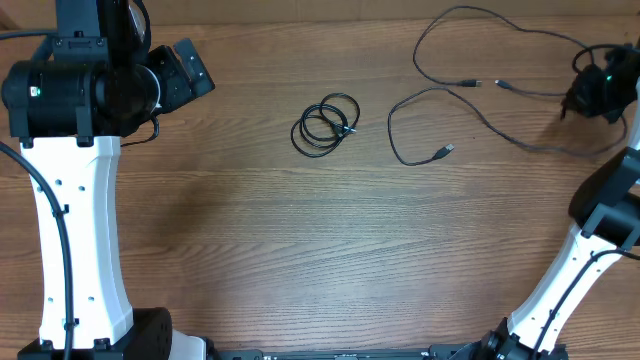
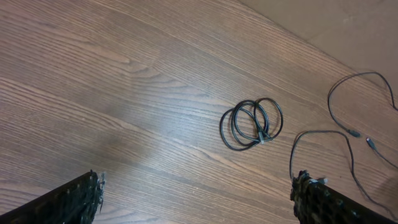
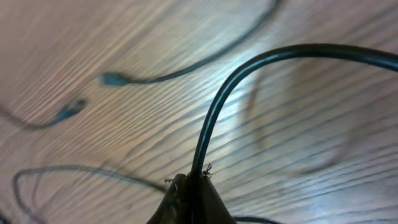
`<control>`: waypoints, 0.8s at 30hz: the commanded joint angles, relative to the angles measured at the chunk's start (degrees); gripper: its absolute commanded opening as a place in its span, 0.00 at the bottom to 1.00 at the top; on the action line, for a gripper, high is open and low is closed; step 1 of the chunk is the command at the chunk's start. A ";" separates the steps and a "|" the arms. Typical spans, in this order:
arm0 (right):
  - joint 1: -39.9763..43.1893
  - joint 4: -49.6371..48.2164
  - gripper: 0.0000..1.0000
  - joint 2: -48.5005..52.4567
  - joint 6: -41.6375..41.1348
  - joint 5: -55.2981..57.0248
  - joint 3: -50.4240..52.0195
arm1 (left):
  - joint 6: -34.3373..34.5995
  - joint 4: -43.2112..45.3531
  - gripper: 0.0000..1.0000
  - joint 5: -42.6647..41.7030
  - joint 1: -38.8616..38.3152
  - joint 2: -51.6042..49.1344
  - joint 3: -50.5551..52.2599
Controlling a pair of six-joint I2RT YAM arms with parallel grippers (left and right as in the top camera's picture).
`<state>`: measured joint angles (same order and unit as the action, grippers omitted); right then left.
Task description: Untangle cables
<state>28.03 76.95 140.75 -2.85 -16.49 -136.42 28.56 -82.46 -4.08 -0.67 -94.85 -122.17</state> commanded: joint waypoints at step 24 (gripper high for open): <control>-4.37 3.93 0.75 -2.10 5.66 -11.74 -0.81 | 0.57 0.02 1.00 -0.20 -0.11 -0.42 0.26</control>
<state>24.58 79.99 139.98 4.05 -21.78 -136.44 28.56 -82.50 -4.08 -0.67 -94.89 -122.17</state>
